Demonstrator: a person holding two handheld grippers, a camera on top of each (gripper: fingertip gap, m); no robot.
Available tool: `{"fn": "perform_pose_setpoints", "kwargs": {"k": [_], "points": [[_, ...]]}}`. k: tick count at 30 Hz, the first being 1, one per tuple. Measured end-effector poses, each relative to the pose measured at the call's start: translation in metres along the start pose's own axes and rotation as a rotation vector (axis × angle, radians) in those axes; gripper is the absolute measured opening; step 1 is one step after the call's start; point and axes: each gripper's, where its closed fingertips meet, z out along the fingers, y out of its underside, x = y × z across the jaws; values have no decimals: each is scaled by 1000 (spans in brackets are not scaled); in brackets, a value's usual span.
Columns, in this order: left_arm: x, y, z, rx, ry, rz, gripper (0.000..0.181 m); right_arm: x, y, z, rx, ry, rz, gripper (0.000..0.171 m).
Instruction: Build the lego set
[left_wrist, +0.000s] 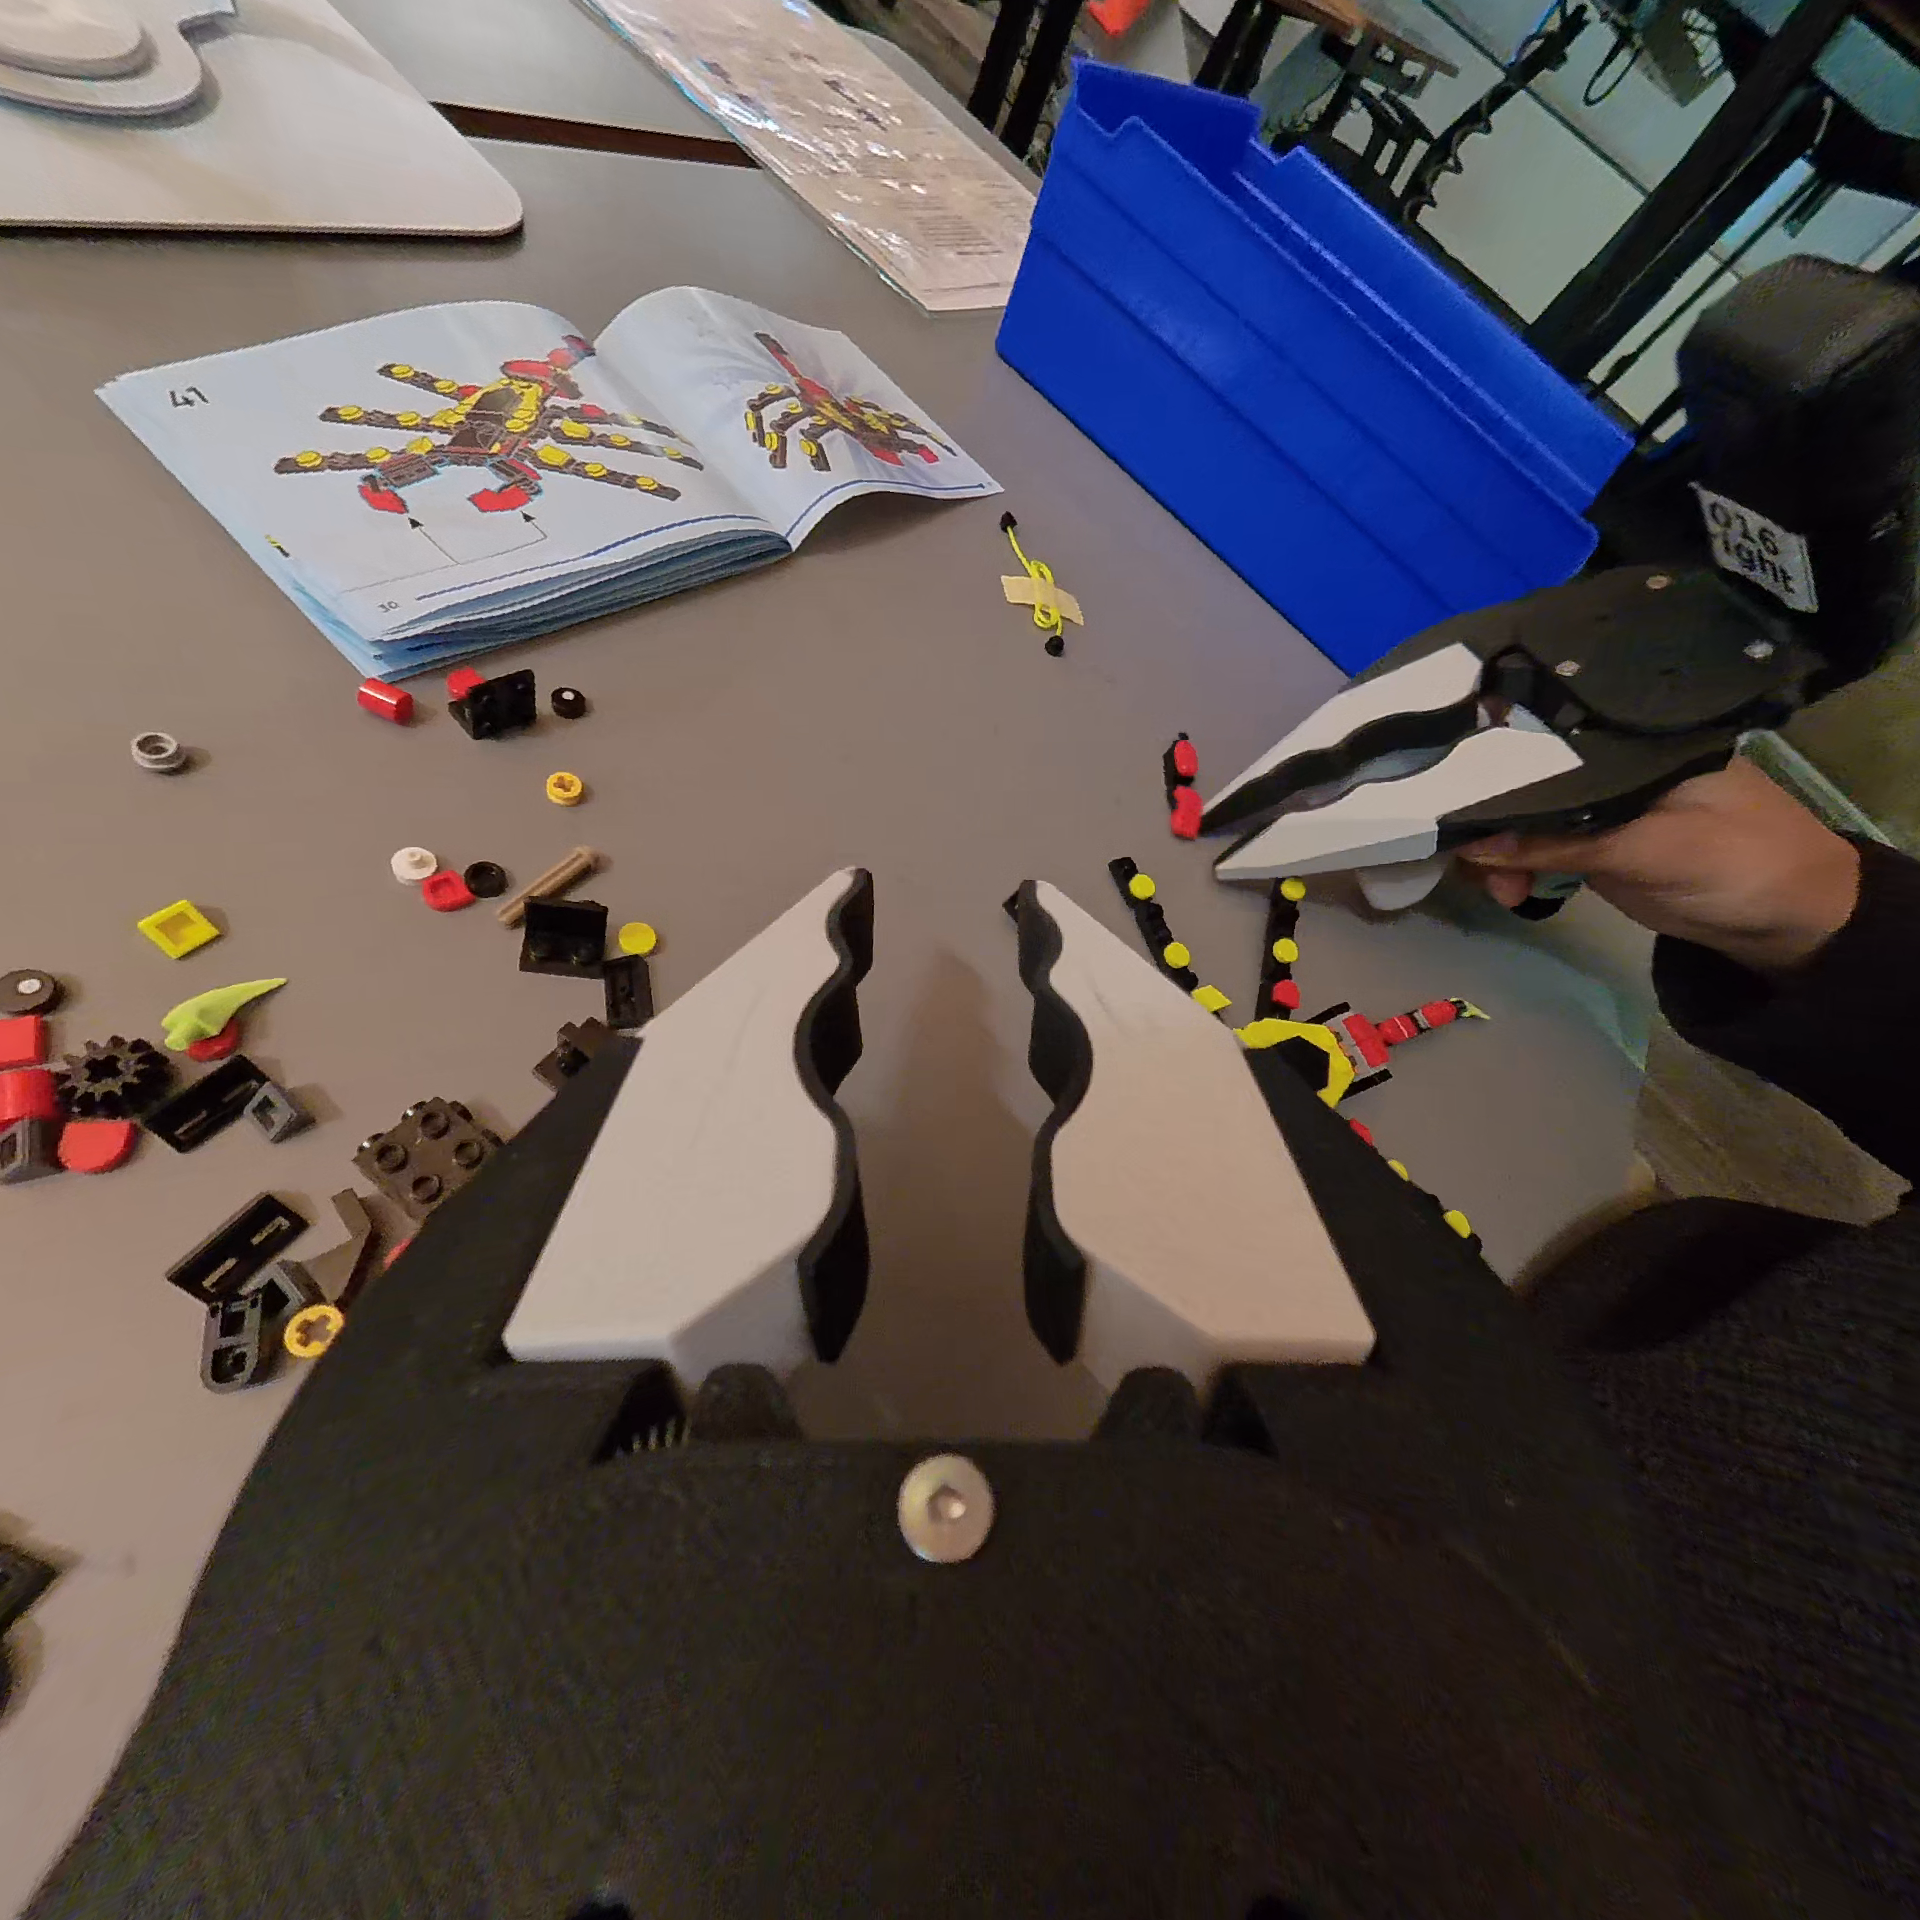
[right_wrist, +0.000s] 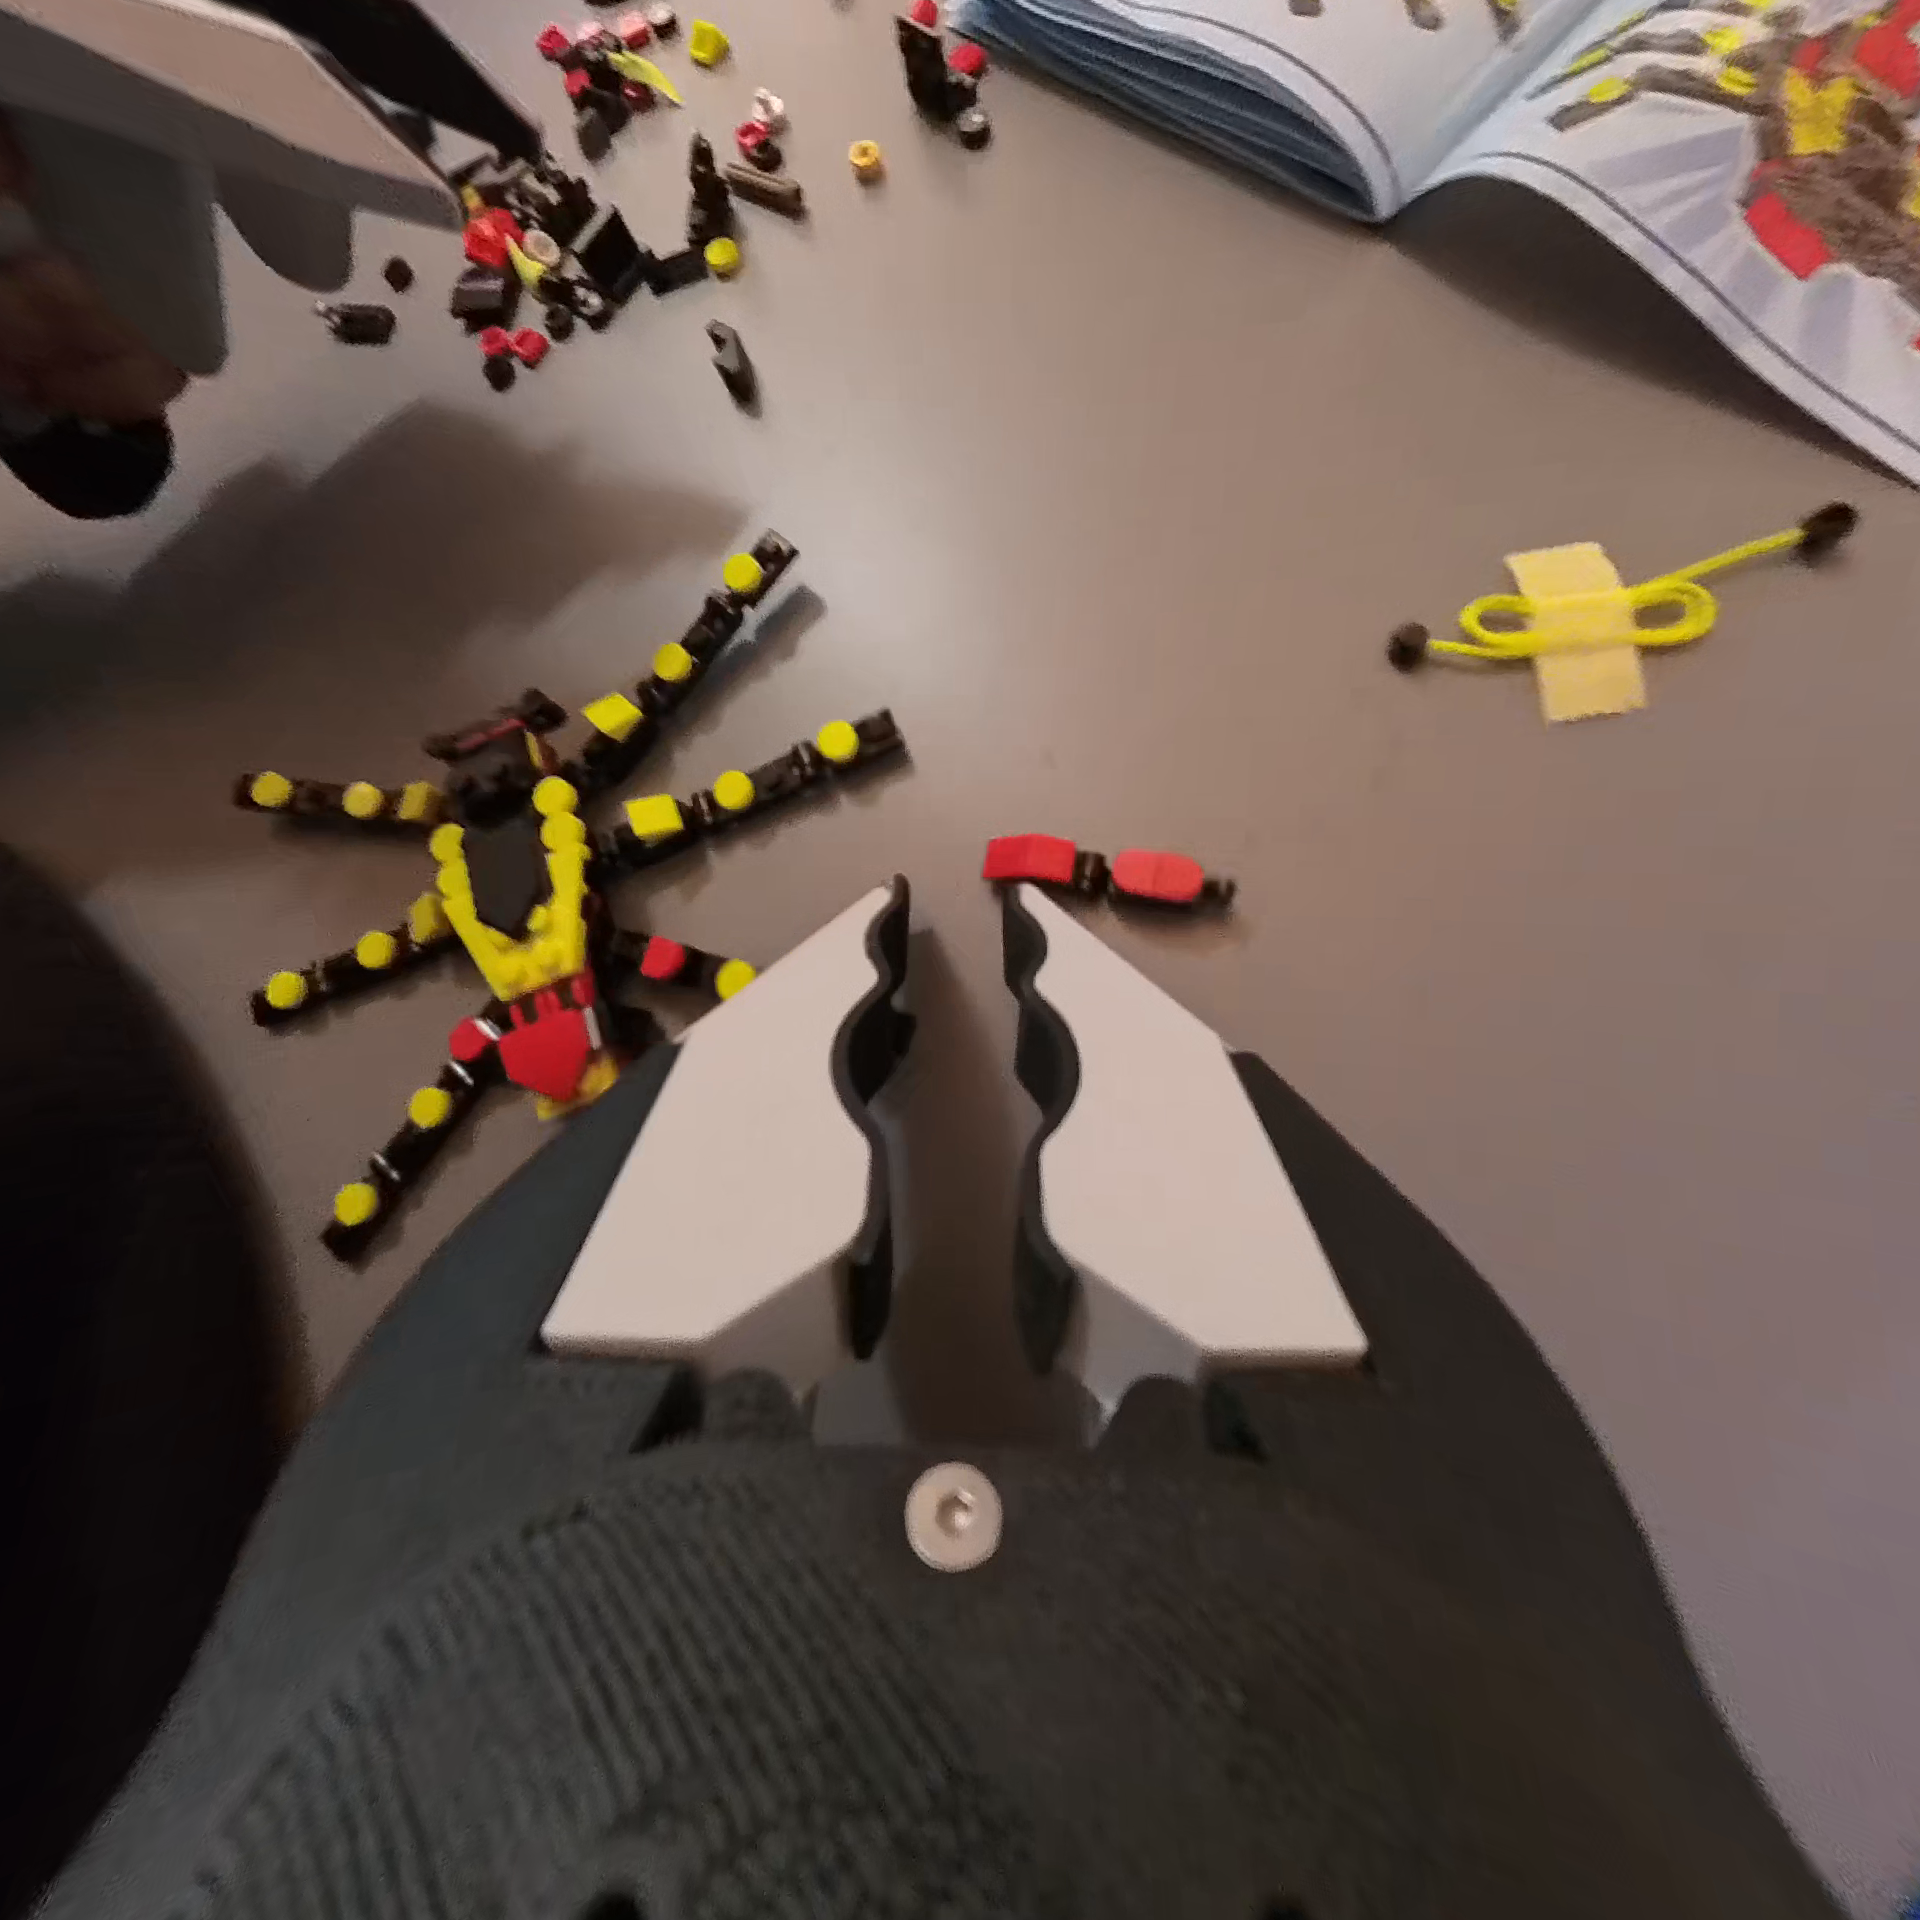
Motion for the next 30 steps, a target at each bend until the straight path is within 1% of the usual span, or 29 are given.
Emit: {"fn": "perform_pose_setpoints", "kwargs": {"k": [4,6,9,10,11,12,13,15,19,23,26,30], "points": [[-2,2,-1,-7,-3,-4,25,-1,-11,4,8,-5,-44,16],[-1,-1,-2,8,6,-19,25,-1,-17,-3,42,1,-94,11],[-2,-1,-3,9,3,-24,25,15,-29,-22,108,106,-181,10],[-2,-1,-3,7,3,-24,25,21,-29,-27,109,142,-208,13],[-2,0,-2,6,5,-25,25,25,-25,-27,95,150,-226,21],[-2,0,-2,6,6,-26,25,27,-18,-24,66,139,-225,35],[-2,0,-2,5,8,-27,25,30,-10,-20,26,128,-206,42],[-2,0,-2,4,9,-26,25,29,-2,-13,-12,99,-168,44],[-2,1,-1,-1,14,-34,25,33,1,-7,-36,104,-181,34],[-3,3,0,-10,19,-43,25,36,-2,-5,-19,71,-155,9],[-2,4,1,-13,32,-60,25,37,-8,1,-6,46,-145,7],[-2,4,1,-11,34,-64,25,35,-22,16,-9,34,-211,7]]}}
